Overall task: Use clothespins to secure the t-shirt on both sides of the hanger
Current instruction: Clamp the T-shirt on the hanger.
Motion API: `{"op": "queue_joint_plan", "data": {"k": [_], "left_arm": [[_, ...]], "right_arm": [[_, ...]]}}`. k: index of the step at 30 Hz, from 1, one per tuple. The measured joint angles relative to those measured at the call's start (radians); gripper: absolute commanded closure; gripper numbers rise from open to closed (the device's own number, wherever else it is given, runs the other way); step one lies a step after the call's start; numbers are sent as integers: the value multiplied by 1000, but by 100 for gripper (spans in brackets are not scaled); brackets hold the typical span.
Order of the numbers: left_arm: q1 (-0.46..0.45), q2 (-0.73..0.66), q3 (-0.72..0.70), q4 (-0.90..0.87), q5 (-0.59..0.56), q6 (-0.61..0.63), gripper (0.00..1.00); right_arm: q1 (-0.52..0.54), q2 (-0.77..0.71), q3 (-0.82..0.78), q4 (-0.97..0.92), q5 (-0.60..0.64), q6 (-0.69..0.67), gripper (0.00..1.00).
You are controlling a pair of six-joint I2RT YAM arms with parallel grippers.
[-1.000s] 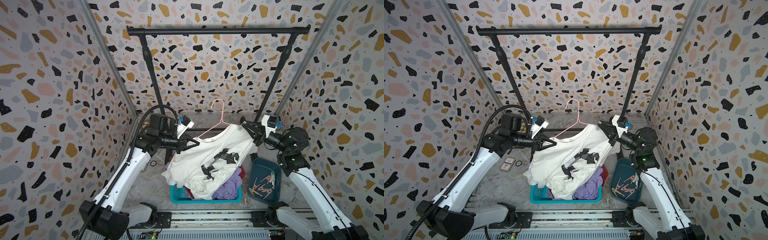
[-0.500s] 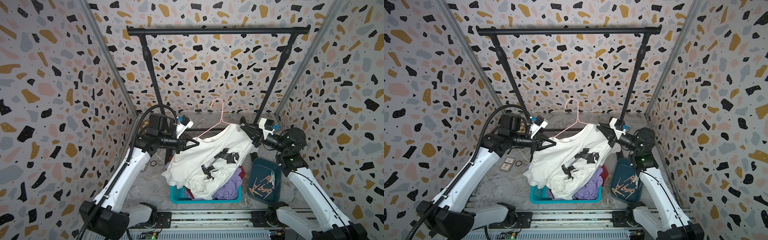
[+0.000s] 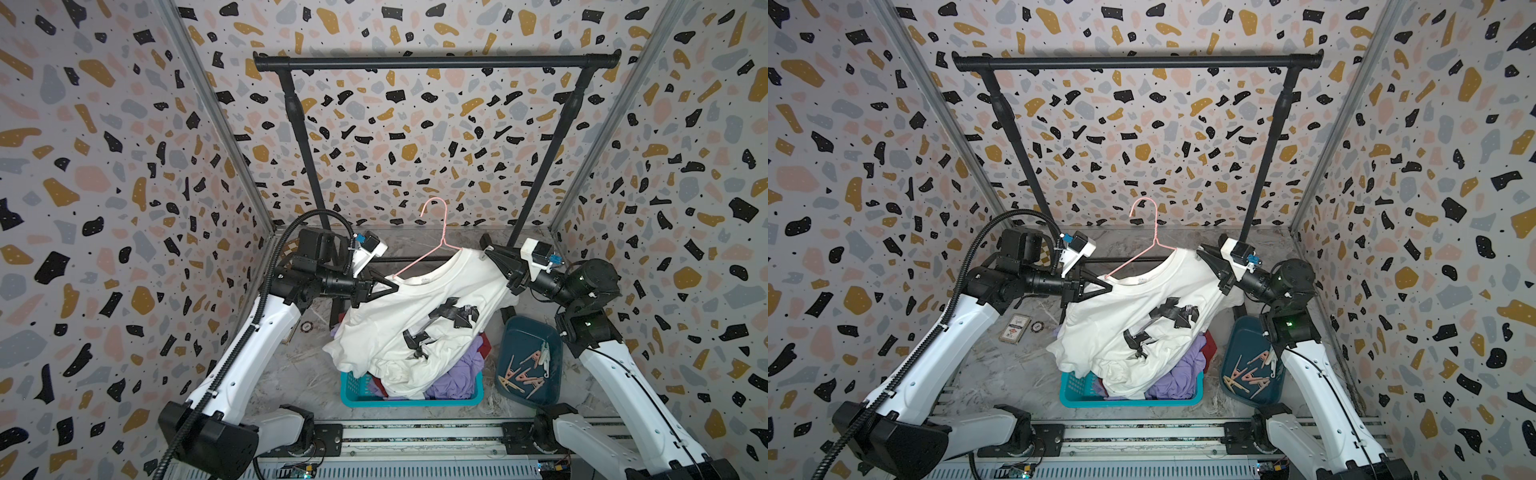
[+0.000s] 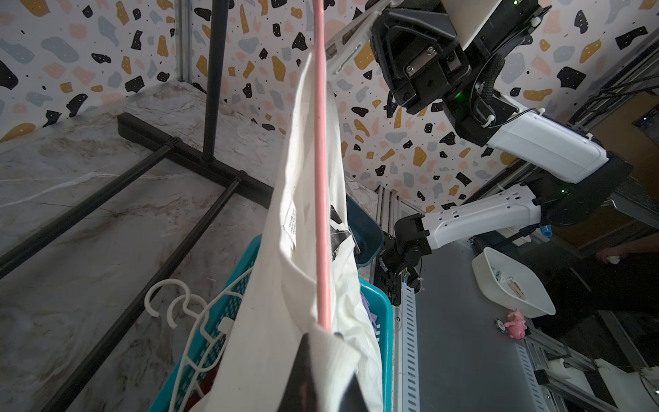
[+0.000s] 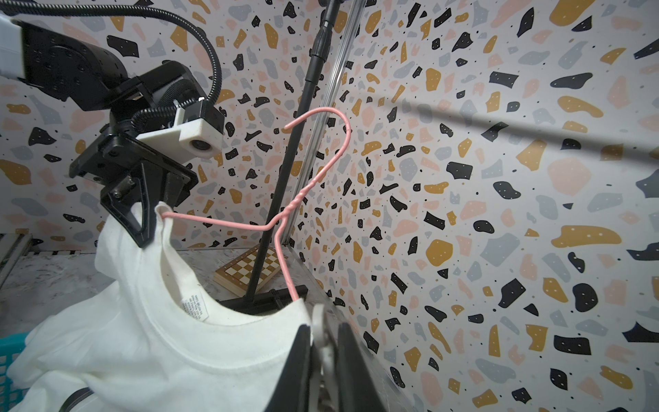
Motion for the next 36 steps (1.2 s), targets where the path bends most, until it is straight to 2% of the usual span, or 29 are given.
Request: {"op": "queue_joint_plan", "data": {"k": [14, 18, 19, 25, 30, 36], "left_arm": [[5, 0, 0, -6, 23, 1, 100], [7, 0, 0, -2, 37, 0, 100], [9, 0, 0, -1, 39, -2, 100], [11, 0, 0, 0, 60, -14, 100], [11, 0, 0, 4, 82, -35, 100], [12, 0, 0, 21, 129, -71, 100]], "right_arm": [[0, 39, 1, 3, 15, -35, 99], [3, 34, -3, 3, 41, -51, 88], [4, 32, -5, 3, 50, -56, 88], [4, 22, -35, 16, 74, -69, 90], [7, 25, -30, 23, 38, -66, 90], [59, 29, 25, 4, 24, -77, 90]]}}
